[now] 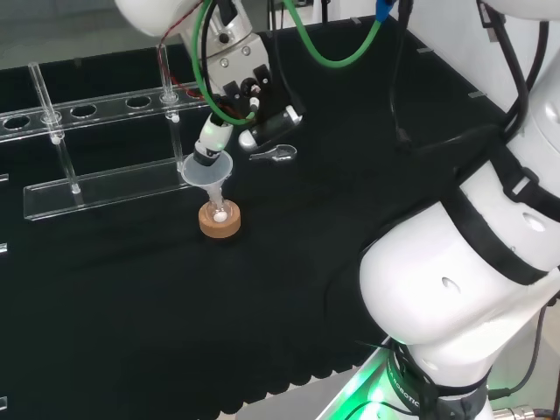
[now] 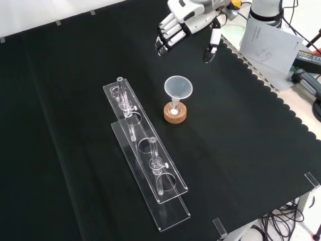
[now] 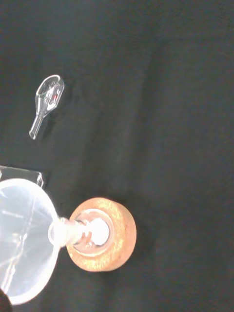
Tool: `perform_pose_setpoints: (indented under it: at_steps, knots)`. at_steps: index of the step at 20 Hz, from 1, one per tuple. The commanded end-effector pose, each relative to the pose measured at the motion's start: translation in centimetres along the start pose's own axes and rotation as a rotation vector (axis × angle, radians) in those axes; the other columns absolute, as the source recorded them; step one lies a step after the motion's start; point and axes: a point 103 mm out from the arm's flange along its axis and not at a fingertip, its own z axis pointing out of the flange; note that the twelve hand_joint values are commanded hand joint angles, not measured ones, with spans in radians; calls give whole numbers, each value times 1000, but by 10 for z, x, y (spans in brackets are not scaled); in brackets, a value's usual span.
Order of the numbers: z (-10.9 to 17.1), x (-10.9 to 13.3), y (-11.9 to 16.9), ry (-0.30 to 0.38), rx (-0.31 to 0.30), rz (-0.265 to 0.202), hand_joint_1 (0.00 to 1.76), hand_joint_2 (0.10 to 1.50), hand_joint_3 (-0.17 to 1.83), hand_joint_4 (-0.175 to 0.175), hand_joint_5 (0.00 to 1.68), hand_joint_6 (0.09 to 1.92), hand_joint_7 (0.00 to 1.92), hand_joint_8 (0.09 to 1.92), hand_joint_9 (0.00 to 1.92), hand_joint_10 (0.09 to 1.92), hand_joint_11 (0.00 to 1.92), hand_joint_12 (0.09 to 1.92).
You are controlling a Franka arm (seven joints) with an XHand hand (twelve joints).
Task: Remove the funnel from the round-bottom flask.
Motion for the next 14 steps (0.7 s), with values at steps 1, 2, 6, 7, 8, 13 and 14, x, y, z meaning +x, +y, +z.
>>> perform_pose_setpoints:
  at_steps: [1, 2, 6, 7, 8, 13, 14]
  knots:
    - [0, 21, 1, -62, -1, -42, 563, 671, 252, 17, 74, 87, 0, 403, 116, 776, 187, 1502]
    - [1, 24, 3, -72, -2, -48, 564, 673, 248, 17, 74, 87, 0, 393, 110, 778, 185, 1504]
    - [6, 34, 9, -99, -5, -69, 573, 675, 238, 16, 76, 87, 0, 375, 96, 782, 183, 1506]
    - [7, 37, 11, -107, -7, -73, 577, 675, 236, 15, 76, 87, 0, 371, 93, 782, 183, 1507]
    - [8, 40, 13, -114, -15, -77, 581, 675, 233, 15, 76, 87, 0, 363, 87, 784, 183, 1507]
    - [17, 52, 24, -147, -15, -103, 602, 686, 211, 12, 73, 87, 0, 308, 27, 799, 153, 1514]
    - [19, 53, 26, -150, -12, -105, 605, 687, 209, 12, 73, 87, 0, 302, 21, 800, 150, 1515]
